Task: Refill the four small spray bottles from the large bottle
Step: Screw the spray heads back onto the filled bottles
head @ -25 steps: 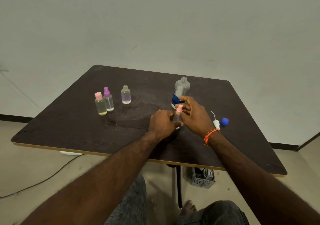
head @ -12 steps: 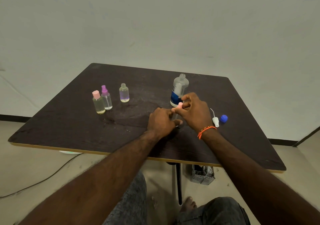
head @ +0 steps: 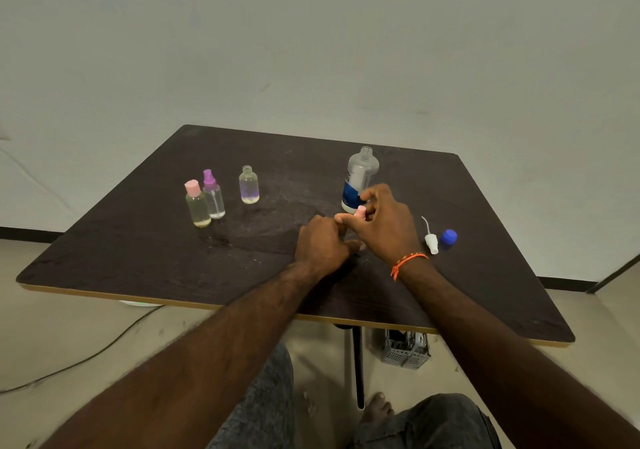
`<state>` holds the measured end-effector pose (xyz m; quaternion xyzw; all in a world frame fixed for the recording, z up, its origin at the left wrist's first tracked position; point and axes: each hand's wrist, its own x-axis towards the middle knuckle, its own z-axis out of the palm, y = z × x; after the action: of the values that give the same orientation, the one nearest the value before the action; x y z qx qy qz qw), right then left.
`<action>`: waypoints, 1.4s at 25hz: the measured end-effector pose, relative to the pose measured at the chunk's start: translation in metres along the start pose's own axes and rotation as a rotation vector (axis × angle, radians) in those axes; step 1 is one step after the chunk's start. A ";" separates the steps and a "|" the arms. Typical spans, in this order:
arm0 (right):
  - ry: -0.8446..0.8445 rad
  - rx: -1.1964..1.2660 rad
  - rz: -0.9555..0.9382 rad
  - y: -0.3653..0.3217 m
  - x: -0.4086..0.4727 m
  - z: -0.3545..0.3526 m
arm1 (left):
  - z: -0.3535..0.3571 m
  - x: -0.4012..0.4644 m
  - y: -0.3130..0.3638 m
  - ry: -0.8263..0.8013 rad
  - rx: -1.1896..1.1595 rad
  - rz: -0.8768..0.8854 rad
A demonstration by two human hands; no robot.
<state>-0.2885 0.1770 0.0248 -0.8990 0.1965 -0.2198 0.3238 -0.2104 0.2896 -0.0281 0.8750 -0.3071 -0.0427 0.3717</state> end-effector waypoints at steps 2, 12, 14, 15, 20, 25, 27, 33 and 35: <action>-0.105 0.076 -0.018 0.000 0.002 0.003 | -0.001 -0.001 -0.002 -0.011 -0.009 0.019; 0.016 0.021 0.039 0.001 -0.001 0.003 | -0.001 0.002 0.001 -0.046 0.071 0.034; 0.019 0.006 0.058 -0.003 -0.004 0.013 | -0.010 0.001 -0.003 -0.069 0.086 0.049; 0.008 0.008 0.053 -0.006 -0.005 0.019 | -0.017 -0.001 -0.007 -0.070 0.091 0.058; -0.118 0.098 -0.068 -0.046 -0.007 0.062 | -0.070 -0.025 -0.055 0.011 0.107 0.031; -0.187 0.205 -0.171 -0.106 -0.014 0.119 | -0.129 -0.056 -0.116 0.148 0.144 -0.037; -0.206 0.252 -0.167 -0.126 -0.018 0.142 | -0.148 -0.067 -0.136 0.185 0.136 -0.051; -0.257 0.306 -0.131 -0.162 -0.023 0.185 | -0.176 -0.076 -0.172 0.338 0.146 -0.145; -0.276 0.286 -0.103 -0.167 -0.021 0.196 | -0.181 -0.070 -0.180 0.364 0.199 -0.192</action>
<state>-0.1681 0.4034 -0.0055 -0.8744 0.0710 -0.1363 0.4602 -0.1209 0.5386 -0.0309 0.9259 -0.1530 0.1109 0.3272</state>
